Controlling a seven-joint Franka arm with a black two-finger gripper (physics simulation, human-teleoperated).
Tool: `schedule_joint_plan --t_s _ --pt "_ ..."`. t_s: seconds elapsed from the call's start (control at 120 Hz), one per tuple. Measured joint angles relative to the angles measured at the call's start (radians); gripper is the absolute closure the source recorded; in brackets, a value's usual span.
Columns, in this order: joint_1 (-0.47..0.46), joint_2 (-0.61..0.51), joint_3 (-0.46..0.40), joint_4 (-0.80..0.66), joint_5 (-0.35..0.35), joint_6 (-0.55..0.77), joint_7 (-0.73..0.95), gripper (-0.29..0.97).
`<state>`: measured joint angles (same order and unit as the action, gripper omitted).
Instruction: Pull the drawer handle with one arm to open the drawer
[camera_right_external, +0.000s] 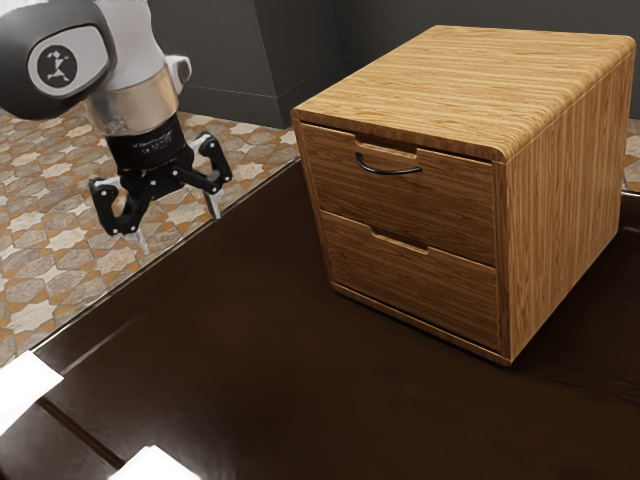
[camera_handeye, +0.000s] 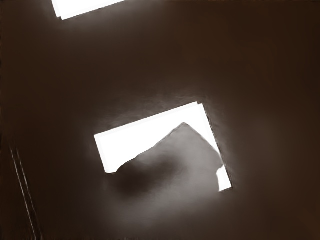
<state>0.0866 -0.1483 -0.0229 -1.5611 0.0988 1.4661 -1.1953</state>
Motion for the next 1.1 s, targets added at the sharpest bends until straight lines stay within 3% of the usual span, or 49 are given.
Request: schedule_joint_plan --t_s 0.258,0.375,0.492,0.783,0.892,1.058,1.1 --pt "-0.034 -0.013 0.000 -0.045 0.008 0.052 -0.158 0.00" --pt "-0.127 -0.028 -0.005 -0.032 0.009 0.073 -0.211 0.00" --pt "-0.208 0.106 0.001 0.126 0.005 0.153 -0.256 0.00" --pt "-0.310 0.196 0.019 0.136 -0.046 0.394 -0.355 0.00" --pt "-0.233 0.193 0.018 0.110 -0.052 0.434 -0.386 0.00" --pt "-0.020 0.136 0.017 0.035 -0.029 0.489 -0.419 0.00" --pt "0.069 0.122 -0.021 0.010 -0.021 0.500 -0.422 0.00"
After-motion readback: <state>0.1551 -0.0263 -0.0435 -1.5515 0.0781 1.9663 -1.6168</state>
